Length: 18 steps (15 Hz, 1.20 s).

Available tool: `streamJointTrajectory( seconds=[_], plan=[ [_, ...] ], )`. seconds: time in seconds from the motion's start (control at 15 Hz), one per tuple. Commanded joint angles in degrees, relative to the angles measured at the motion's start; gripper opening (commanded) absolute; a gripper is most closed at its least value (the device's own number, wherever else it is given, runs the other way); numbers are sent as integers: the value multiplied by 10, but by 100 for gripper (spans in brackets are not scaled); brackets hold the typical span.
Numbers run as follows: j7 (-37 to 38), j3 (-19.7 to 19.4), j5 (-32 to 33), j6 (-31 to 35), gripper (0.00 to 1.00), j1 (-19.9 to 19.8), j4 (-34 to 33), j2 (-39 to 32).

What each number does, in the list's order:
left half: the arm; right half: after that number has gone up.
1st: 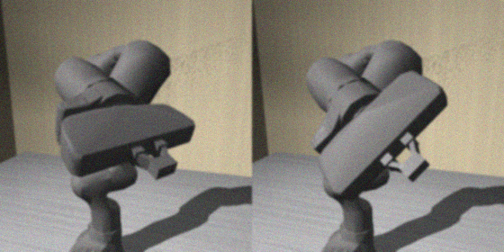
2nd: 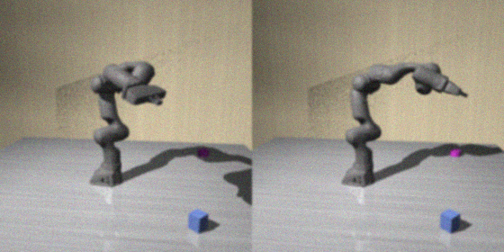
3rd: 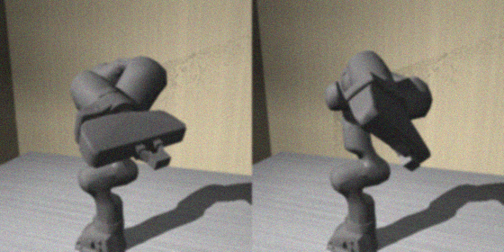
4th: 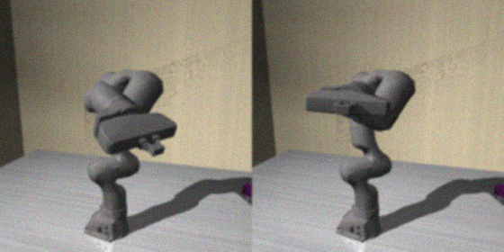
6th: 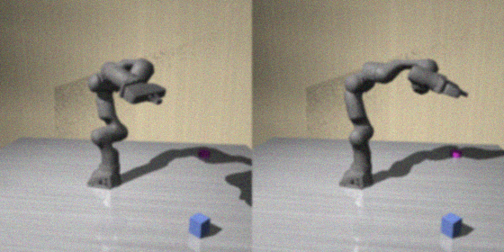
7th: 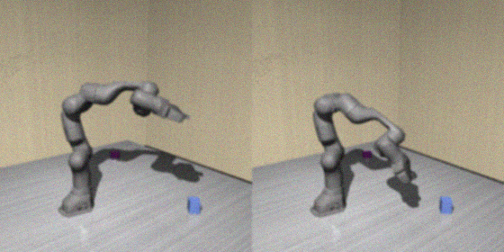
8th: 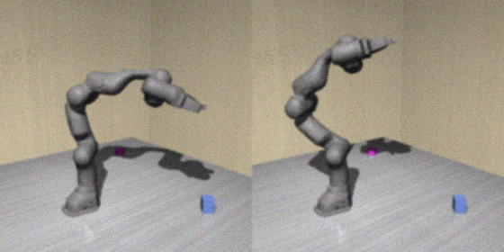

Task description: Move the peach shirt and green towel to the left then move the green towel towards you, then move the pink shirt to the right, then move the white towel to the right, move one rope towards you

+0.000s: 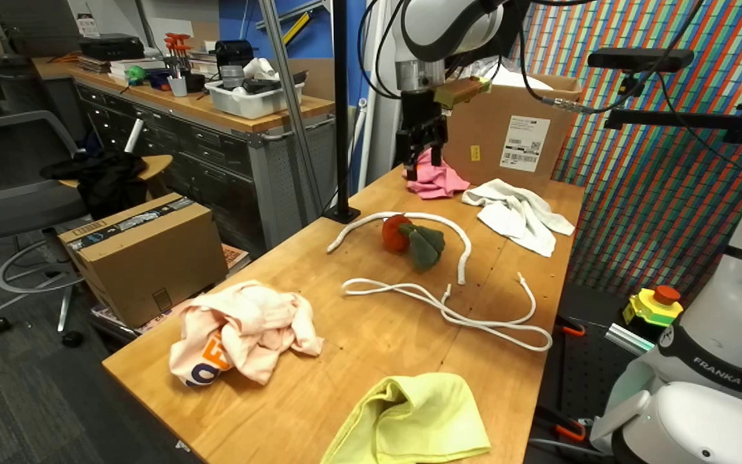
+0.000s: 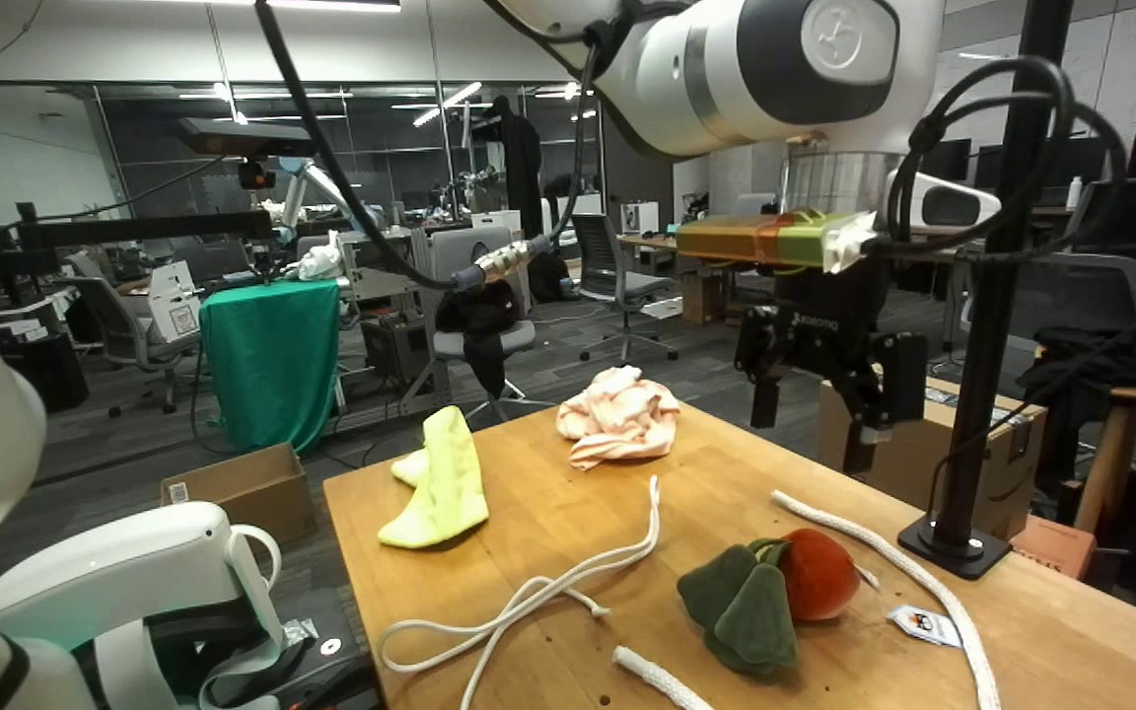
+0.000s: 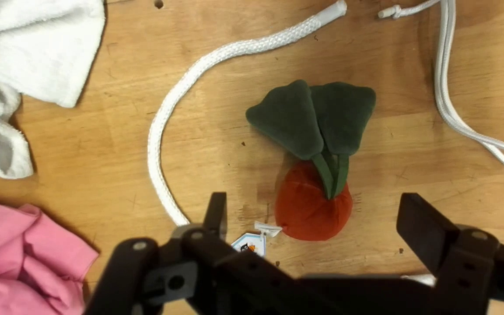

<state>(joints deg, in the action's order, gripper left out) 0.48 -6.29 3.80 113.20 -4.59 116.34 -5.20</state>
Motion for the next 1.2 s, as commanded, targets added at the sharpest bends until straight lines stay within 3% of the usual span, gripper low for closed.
streamJointTrajectory(
  seconds=[0.0,0.33,0.67,1.13],
  plan=[
    [-78,0,-18,-37,100,-12,21,85],
    [-181,-14,-44,-19,100,-11,85,213],
    [-263,-55,-119,14,100,0,163,334],
    [-367,-113,-189,74,100,32,241,438]
  ],
)
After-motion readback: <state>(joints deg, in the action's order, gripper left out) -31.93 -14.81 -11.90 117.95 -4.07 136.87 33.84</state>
